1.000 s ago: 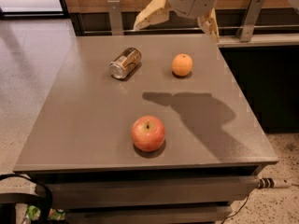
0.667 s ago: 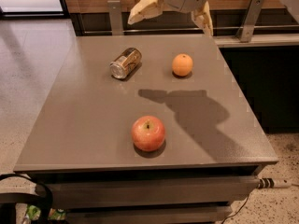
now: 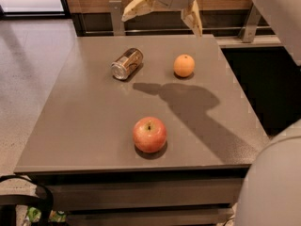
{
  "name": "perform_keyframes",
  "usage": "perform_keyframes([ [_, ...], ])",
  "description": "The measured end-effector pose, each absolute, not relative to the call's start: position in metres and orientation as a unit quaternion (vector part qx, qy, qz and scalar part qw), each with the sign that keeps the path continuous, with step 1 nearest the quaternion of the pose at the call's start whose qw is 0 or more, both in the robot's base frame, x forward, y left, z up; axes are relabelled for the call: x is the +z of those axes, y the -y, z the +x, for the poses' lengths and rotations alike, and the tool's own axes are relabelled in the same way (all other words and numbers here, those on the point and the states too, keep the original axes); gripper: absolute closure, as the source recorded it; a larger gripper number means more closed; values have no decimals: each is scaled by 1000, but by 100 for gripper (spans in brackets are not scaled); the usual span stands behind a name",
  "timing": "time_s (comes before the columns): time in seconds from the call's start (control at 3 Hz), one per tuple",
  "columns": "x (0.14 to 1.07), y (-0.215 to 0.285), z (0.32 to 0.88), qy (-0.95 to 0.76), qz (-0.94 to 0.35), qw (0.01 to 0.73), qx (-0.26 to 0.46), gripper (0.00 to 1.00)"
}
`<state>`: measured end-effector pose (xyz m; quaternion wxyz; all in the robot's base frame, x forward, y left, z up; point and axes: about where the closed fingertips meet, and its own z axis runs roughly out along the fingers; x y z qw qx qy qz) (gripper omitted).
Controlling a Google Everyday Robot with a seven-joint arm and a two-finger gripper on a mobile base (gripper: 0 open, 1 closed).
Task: Place orange can upright
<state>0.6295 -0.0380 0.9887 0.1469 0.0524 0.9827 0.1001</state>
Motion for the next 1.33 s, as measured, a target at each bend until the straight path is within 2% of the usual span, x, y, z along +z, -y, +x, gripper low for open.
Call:
perform_keyframes([
  [0.67, 971, -10, 682, -976, 149, 119, 101, 0],
  [1.33, 950, -56, 703, -964, 229, 112, 76, 0],
])
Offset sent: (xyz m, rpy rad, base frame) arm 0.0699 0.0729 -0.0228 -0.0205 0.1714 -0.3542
